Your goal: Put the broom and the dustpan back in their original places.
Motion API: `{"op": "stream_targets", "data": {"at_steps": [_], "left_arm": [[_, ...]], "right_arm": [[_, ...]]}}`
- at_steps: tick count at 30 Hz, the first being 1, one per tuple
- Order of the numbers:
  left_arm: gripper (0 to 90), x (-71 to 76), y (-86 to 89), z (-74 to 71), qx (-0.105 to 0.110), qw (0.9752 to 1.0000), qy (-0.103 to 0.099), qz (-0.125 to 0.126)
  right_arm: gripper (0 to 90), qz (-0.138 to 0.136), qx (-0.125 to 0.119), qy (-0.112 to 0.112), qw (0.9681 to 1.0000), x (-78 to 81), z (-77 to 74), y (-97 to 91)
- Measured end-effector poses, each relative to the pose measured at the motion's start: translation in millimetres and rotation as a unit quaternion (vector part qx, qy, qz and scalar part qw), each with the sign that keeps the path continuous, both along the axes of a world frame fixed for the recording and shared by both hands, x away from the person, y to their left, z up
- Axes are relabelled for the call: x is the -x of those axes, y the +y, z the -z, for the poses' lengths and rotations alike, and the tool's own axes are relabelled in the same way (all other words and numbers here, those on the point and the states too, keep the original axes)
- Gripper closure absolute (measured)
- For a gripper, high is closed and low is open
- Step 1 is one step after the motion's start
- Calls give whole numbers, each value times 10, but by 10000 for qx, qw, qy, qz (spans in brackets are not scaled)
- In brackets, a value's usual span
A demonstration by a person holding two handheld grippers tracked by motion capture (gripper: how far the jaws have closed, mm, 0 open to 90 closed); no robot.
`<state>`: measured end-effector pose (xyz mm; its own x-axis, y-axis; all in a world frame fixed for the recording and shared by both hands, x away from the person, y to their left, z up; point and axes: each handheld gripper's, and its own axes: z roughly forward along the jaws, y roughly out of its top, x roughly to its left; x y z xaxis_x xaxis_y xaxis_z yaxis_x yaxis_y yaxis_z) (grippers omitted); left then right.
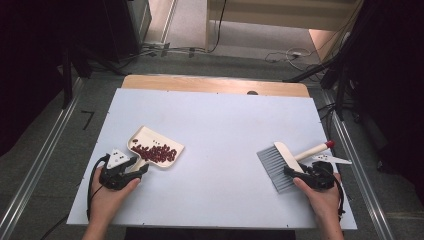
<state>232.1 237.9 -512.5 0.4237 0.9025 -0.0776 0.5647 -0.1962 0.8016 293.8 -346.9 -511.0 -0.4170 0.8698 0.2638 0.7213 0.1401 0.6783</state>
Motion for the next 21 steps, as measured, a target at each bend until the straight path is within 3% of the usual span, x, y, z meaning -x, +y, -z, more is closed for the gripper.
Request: {"op": "stream_targets", "data": {"at_steps": [2, 5, 7, 9, 14, 17, 21], "left_arm": [[356, 10, 11, -55, 45, 9999, -59, 71], [342, 45, 57, -159, 100, 9997, -204, 97], [394, 76, 128, -222, 219, 9993, -281, 101], [475, 93, 216, -256, 316, 9991, -290, 16], [731, 114, 465, -189, 529, 9977, -84, -404], [874, 102, 541, -92, 505, 9976, 154, -447], [900, 58, 538, 27, 438, 9974, 450, -364]], "right_arm": [[290, -76, 110, 58, 9999, 30, -36, -6], [291, -32, 168, -109, 9998, 109, -122, -68], [323, 82, 212, -270, 9994, 146, -190, -132], [423, 239, 246, -391, 9986, 165, -242, -210], [675, 826, 450, -378, 9949, 105, -258, -386], [804, 1083, 817, -378, 9900, 42, -241, -432], [878, 1325, 1038, -169, 9856, -60, -195, -482]]}}
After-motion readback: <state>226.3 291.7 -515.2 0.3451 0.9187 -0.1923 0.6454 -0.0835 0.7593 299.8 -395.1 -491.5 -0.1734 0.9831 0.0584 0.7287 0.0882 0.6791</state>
